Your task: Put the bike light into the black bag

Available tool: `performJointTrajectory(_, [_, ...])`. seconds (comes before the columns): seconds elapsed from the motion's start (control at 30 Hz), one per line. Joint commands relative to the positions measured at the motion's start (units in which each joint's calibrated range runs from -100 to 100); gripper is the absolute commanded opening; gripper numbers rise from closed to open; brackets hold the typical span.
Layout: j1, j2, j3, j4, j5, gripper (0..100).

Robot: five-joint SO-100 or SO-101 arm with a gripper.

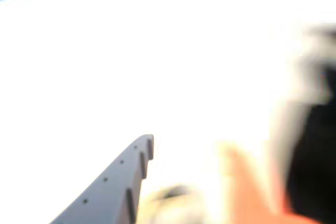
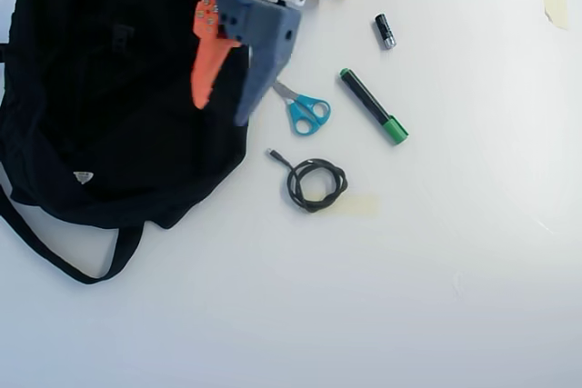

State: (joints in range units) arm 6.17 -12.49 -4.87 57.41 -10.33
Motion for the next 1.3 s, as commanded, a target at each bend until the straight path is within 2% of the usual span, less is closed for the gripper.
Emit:
performJointTrajectory(0.0, [-8.5, -5.0, -1.6, 0.3, -0.2, 2])
performJointTrajectory(0.13, [-9.0, -7.8, -1.5, 3.1, -0.3, 2])
performJointTrajectory(0.3, [-9.0, -18.2, 4.5, 15.9, 0.3, 2])
performJointTrajectory(0.37, [-10.4, -23.2, 9.9, 17.1, 0.7, 2])
performJointTrajectory(0.43, [-11.7, -25.8, 14.2, 16.3, 1.2, 2])
performJointTrajectory(0.63, [-15.7, -38.5, 39.1, 1.9, 3.5, 2])
performJointTrajectory(0.77, [-15.3, -48.1, 54.0, -3.1, 6.3, 2])
performJointTrajectory(0.97, [-15.7, -64.4, 74.0, -3.8, 11.7, 2])
performJointTrajectory(1.27, [-15.1, -85.1, 96.5, -3.4, 11.9, 2])
